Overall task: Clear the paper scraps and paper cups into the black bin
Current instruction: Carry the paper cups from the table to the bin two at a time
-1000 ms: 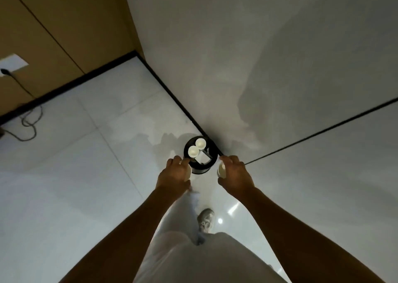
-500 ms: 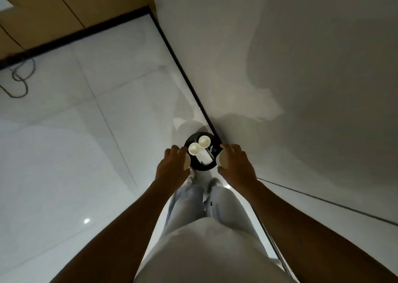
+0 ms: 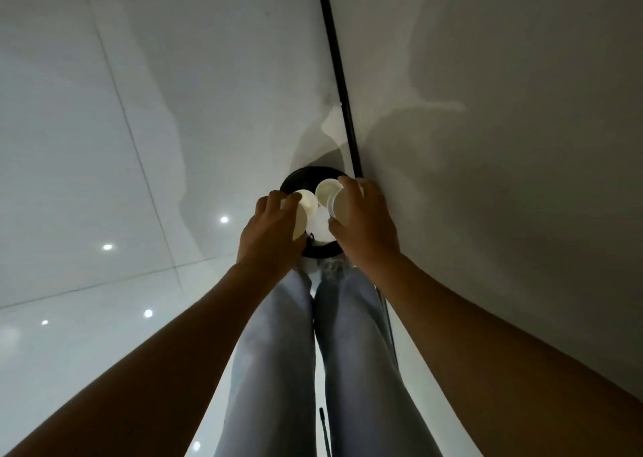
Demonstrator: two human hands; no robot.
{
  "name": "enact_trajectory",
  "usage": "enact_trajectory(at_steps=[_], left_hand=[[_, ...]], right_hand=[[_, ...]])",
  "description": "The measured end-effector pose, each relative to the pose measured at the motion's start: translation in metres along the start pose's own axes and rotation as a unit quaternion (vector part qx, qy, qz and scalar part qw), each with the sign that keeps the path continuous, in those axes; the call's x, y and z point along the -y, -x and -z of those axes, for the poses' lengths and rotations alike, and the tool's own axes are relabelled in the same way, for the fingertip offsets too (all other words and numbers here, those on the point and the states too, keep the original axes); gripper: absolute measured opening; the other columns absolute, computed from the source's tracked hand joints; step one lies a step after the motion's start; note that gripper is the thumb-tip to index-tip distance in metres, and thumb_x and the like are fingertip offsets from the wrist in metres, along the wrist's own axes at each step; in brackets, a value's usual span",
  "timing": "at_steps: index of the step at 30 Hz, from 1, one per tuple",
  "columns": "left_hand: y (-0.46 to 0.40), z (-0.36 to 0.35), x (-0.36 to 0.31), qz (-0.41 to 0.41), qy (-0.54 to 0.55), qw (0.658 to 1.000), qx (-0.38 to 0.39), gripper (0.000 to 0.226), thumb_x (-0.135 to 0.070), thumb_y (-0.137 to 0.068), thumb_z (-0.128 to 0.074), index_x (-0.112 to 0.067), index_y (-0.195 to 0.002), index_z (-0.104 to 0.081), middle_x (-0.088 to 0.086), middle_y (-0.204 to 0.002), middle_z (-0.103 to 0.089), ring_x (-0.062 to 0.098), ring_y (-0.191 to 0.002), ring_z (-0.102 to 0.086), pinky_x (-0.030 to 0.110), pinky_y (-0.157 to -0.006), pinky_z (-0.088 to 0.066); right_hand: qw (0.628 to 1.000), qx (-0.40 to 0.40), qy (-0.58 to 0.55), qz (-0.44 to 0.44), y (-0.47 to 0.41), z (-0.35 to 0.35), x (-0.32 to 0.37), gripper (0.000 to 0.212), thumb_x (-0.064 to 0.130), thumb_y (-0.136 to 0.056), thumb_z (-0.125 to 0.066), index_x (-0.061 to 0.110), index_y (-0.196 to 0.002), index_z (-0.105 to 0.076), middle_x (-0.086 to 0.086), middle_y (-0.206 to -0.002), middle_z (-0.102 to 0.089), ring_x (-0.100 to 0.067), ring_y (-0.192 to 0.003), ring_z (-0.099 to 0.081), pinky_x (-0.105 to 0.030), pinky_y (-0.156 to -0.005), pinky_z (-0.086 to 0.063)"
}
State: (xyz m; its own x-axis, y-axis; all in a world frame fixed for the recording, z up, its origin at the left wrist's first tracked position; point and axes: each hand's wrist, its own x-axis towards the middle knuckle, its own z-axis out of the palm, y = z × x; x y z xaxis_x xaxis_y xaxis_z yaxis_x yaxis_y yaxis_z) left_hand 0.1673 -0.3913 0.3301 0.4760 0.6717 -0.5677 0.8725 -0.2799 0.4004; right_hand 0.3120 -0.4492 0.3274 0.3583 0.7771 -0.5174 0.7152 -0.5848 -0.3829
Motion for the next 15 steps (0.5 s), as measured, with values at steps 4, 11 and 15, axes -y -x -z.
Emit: enact_trajectory(at_steps=[4, 11, 15], left_hand=[[-0.044, -0.061, 0.016, -0.008, -0.026, 1.0, 0.011, 0.071, -0.033, -0.082, -0.071, -0.019, -0.141, -0.036, 0.006, -0.143, -0.037, 0.027, -0.13, -0.038, 0.037, -0.093, -0.048], [-0.095, -0.135, 0.042, -0.03, -0.09, 0.995, 0.01, 0.074, -0.032, -0.079, -0.075, -0.019, -0.141, -0.037, 0.007, -0.145, -0.039, 0.029, -0.136, -0.034, 0.039, -0.101, -0.043], [-0.105, -0.156, 0.056, -0.055, -0.136, 0.989, 0.01, 0.083, -0.036, -0.072, -0.08, -0.015, -0.142, -0.039, 0.011, -0.145, -0.042, 0.033, -0.137, -0.035, 0.041, -0.105, -0.039]], right_hand=[[0.999, -0.003, 0.028, 0.03, -0.043, -0.054, -0.031, 0.069, 0.021, -0.082, -0.074, 0.017, -0.142, -0.04, -0.012, -0.143, -0.042, -0.03, -0.13, -0.043, -0.036, -0.097, -0.047], [0.997, 0.035, 0.054, 0.045, -0.088, -0.12, -0.077, 0.07, 0.027, -0.085, -0.071, 0.02, -0.145, -0.035, -0.01, -0.154, -0.029, -0.03, -0.138, -0.034, -0.037, -0.103, -0.042], [0.993, 0.053, 0.079, 0.065, -0.096, -0.138, -0.089, 0.071, 0.027, -0.087, -0.07, 0.022, -0.147, -0.033, -0.009, -0.156, -0.024, -0.03, -0.142, -0.025, -0.04, -0.106, -0.039]])
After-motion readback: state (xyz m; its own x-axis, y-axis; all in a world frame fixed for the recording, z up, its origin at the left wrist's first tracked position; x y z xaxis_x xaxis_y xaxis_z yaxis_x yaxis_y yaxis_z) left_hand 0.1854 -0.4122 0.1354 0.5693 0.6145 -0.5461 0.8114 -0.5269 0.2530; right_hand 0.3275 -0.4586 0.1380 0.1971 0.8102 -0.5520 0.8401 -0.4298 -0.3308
